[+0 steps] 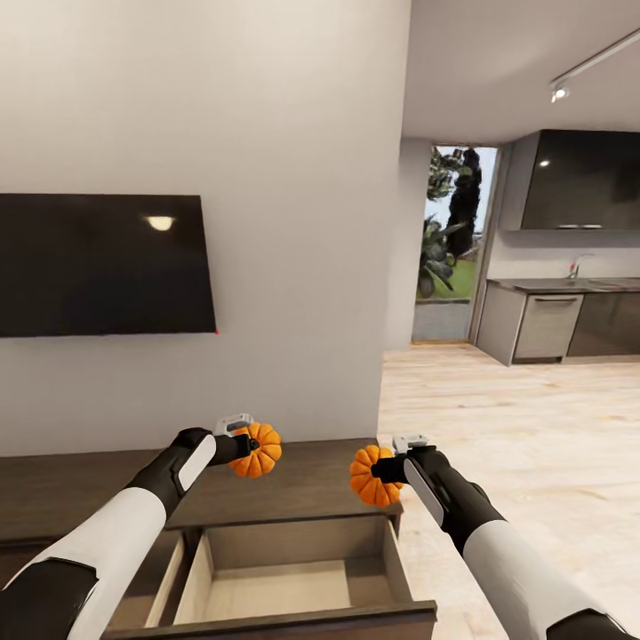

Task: Place each of the two pumpkins and all three candles from the living room inside a cabinet in the living room (use any cabinet), then make sure every cabinet is closed, and position the cauldron so it is next to a table in the living room.

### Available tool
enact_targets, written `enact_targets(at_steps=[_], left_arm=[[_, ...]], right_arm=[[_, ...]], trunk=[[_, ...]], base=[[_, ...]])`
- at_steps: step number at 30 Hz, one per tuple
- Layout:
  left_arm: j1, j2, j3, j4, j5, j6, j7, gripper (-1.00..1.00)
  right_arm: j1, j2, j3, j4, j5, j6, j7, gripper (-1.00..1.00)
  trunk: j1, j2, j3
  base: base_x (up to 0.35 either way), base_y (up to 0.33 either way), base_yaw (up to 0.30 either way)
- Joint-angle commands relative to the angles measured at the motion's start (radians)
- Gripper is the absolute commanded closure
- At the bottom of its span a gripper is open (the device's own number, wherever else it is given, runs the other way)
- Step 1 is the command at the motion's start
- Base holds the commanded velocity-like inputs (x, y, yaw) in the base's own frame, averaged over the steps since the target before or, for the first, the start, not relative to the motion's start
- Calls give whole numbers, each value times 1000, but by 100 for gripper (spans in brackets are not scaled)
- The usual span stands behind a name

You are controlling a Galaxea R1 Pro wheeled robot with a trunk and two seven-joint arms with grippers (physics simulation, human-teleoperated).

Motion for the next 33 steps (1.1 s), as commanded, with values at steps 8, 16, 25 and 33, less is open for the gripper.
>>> enact_targets(at_steps=[8,16,25,33], left_arm=[[-1,1,-7,-2,11,3,6,100],[-1,1,-8,-2,12,5,6,100],[-1,-30,-15,9,1,93,43,100],[-1,-73,-13,122,1,224,54,100]], right_arm=[[-1,-1,7,-1,-9,5,-12,100],[-1,-1,6,-1,-11,5,-12,100],[-2,0,0,2,-12,11,-9,100],[-4,8,-8,6,-15,103,-9,100]], trunk=[[0,-1,-1],[0,-1,-1],[4,-8,-6],[35,-64,-43]], base=[[19,15,0],[0,134,0],[0,3,10],[0,0,83]])
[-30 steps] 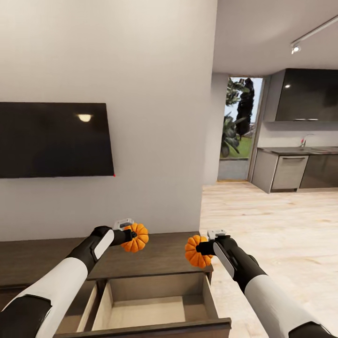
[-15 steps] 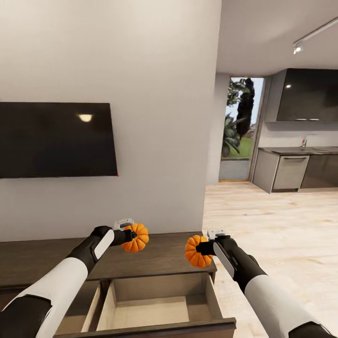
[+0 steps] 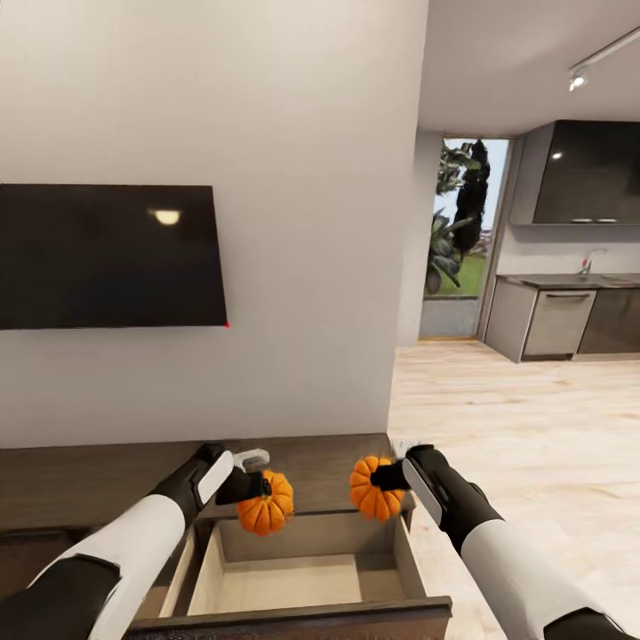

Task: Place each of the two pumpkins and all three candles from the living room inside a cabinet in the living room (use any cabinet), then make sure every cabinet is closed, and position the cauldron so it is next to a table in the living room.

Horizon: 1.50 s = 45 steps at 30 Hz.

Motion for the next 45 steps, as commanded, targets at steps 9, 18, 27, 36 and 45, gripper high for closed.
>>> enact_targets(at_steps=[9,18,27,36,45], left_arm=[[-5,-14,1,77,21,72,8,100],[-5,-13,2,77,21,75,9,100],[-5,-30,0,76,18,72,26,100],[-6,-62,0,77,18,71,109,100],[-7,-77,0,81,19,71,112,100]], right_arm=[[-7,30,-1,101,-20,96,-8,100],[-9,36,-1,114,-100,99,-9,100],[-9,35,-4,114,-111,101,-12,100],[-9,34,-74,114,-109,103,-15,100],[-9,34,-83,115,-109,122,-15,100]], trunk=[[31,-57,-40],[31,-57,-54],[31,-57,-61],[35,-64,-64],[69,-127,-98]], base=[[0,0,91],[0,0,91],[60,0,48],[91,0,1],[2,0,42]])
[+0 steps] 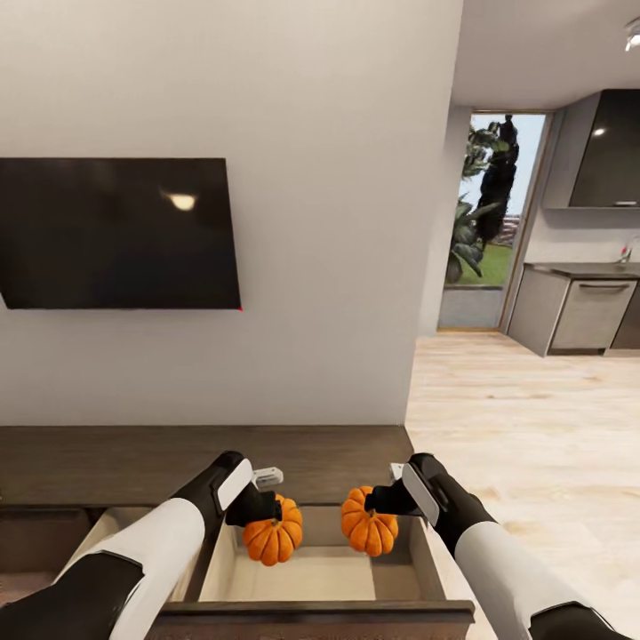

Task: Place each of the two pumpkins and all three candles from the living room inside a cabinet in the living room (use any cabinet), then make sure every cabinet is closed, and position the cauldron so it is next to a table in the living room.

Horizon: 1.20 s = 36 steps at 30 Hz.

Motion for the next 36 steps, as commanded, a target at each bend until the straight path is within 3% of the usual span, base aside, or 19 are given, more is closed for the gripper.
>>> enact_targets(at_steps=[1,7,14,23,31,36], left_arm=[[-1,0,-7,-1,10,3,7,100],[-3,1,-6,-1,9,1,7,100],[-3,0,-5,-5,11,-52,6,100],[-3,-1,-7,-26,12,-60,0,100],[-4,-9,-9,-27,10,-59,-2,100],[-4,-24,-10,-26,9,-54,-2,100]], right_arm=[[-1,-1,4,-2,-11,3,-12,100],[-1,-2,4,-1,-11,3,-12,100],[-1,-2,4,-2,-11,2,-12,100],[-1,-2,-5,-4,-11,3,-14,100],[-1,-2,-25,-3,-11,4,-14,100],[-2,-2,-26,-3,-10,4,-32,100]], trunk=[[4,-8,-6],[27,-50,-33],[27,-50,-44],[27,-50,-52],[27,-50,-52],[46,-85,-68]], base=[[0,0,84],[0,0,88],[0,0,90],[63,0,51],[93,0,-104],[4,0,-8]])
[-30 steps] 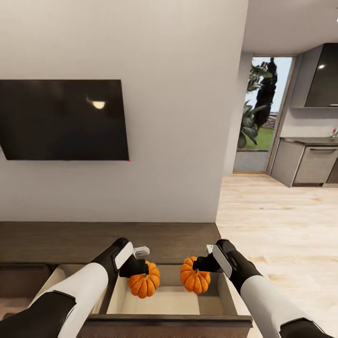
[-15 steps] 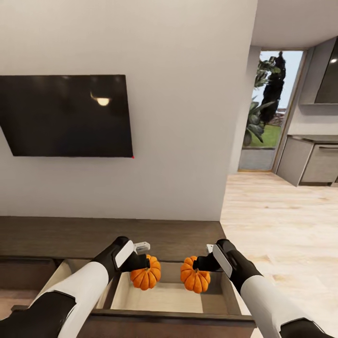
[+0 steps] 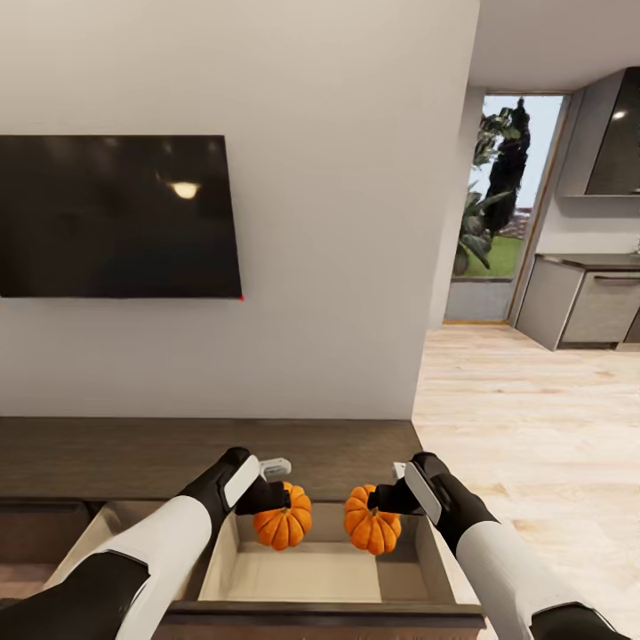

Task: Place each of the two pumpkins and all three candles from the living room inside a cabinet in the living room (use any cabinet), then make sure every cabinet is closed, and position the cauldron so it is next to a table in the living room.

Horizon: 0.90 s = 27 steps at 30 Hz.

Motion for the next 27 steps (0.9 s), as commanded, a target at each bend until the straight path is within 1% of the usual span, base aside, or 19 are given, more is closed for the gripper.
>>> enact_targets(at_steps=[1,7,21,24,27], left_arm=[[-1,0,-7,-1,8,3,8,100],[-2,-1,-7,0,7,5,12,100],[-3,-1,-7,-15,10,5,13,100],[-3,-3,-7,-15,10,5,9,100],[-4,-9,-7,-15,10,5,8,100]], right_arm=[[-1,0,4,-1,-14,2,-15,100],[0,0,4,-1,-15,1,-24,100],[-1,0,4,-1,-15,1,-23,100],[-1,-1,4,-1,-16,1,-23,100],[-1,-1,4,-1,-15,1,-23,100]], trunk=[[4,-8,-4],[27,-50,-23],[27,-50,-43],[27,-50,-48],[27,-50,-52]], base=[[1,0,-2],[0,0,13],[0,0,109],[0,0,-17],[0,0,-137]])
